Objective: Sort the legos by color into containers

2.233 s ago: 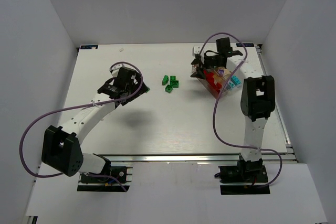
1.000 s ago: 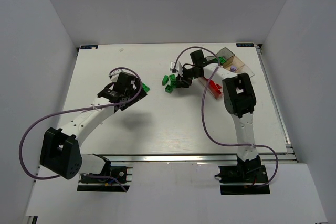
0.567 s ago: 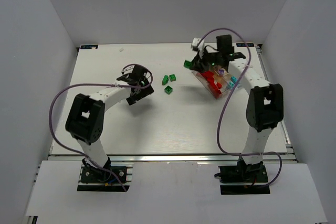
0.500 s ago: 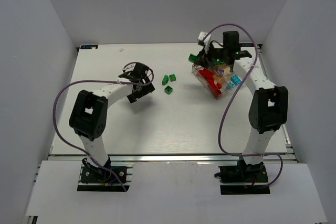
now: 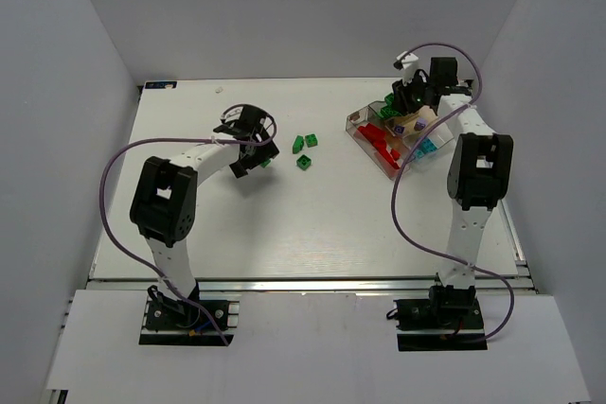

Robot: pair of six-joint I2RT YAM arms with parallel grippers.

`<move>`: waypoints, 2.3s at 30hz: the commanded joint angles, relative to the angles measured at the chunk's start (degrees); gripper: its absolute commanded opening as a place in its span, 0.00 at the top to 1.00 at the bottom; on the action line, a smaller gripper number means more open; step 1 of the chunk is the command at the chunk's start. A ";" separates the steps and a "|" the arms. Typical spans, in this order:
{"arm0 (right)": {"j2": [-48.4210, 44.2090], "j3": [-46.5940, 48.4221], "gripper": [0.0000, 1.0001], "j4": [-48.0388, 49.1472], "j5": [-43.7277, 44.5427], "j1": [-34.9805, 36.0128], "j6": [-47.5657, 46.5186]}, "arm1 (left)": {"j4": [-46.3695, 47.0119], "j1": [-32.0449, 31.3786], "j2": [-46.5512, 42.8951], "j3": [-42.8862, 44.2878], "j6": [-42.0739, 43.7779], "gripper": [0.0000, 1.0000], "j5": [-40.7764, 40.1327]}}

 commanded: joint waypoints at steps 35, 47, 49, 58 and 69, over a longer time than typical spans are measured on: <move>-10.50 -22.40 0.21 3.48 -2.12 27.98 -0.83 | 3.78 0.62 -18.98 -12.90 9.19 0.19 12.33; -2.58 -14.75 0.11 3.31 6.33 32.29 9.64 | 0.79 0.62 -33.14 -20.98 7.80 0.16 8.91; -1.53 -13.96 0.11 3.74 7.38 32.56 10.26 | 0.53 0.62 -35.15 -22.21 7.27 0.16 8.38; -1.09 -16.24 0.37 9.98 10.64 33.70 11.40 | 0.09 0.62 -37.01 -23.71 5.68 0.16 7.67; -7.31 -20.45 1.00 15.07 6.08 31.77 9.82 | 2.54 0.62 -35.43 -24.58 5.59 0.16 8.55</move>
